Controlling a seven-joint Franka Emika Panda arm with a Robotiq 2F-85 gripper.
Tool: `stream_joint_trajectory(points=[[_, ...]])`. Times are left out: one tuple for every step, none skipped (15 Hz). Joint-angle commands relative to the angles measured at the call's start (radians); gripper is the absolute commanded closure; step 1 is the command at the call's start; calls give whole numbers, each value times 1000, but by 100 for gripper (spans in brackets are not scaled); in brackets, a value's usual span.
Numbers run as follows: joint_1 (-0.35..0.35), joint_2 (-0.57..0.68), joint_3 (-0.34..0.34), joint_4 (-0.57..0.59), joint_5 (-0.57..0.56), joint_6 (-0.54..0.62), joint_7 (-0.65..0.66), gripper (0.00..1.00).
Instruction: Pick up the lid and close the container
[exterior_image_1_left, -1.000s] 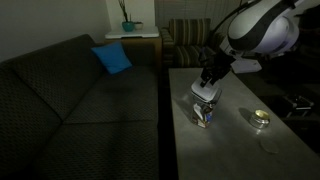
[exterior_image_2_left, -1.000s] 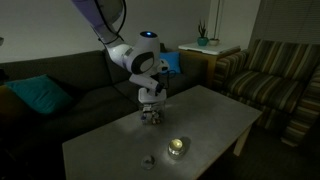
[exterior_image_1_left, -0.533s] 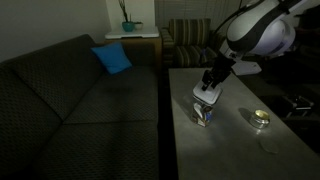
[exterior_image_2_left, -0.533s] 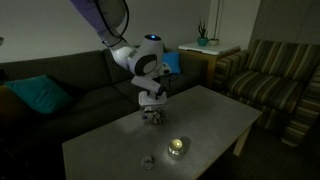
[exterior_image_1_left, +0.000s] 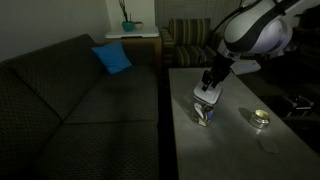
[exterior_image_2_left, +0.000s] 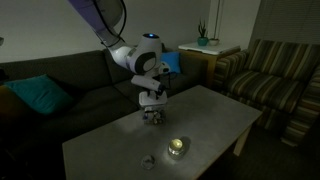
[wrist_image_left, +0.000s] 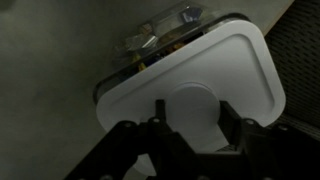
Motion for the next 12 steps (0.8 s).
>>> stream_joint_trajectory(points=[[41, -30, -66, -25, -22, -36, 55, 71], [50, -36, -76, -32, -26, -36, 66, 71], [58, -41, -85, -36, -27, -40, 75, 71], [66, -41, -93, -35, -28, -44, 81, 71], [75, -46, -102, -38, -28, -57, 88, 71], [85, -49, -113, -37, -30, -69, 92, 71], [95, -55, -124, -39, -32, -87, 98, 71], [105, -59, -137, -38, -36, -102, 104, 71], [115, -61, -150, -36, -40, -124, 109, 71], [121, -61, -156, -35, -41, -138, 107, 71], [130, -56, -163, -28, -44, -153, 106, 71], [137, -47, -168, -15, -44, -172, 103, 71]])
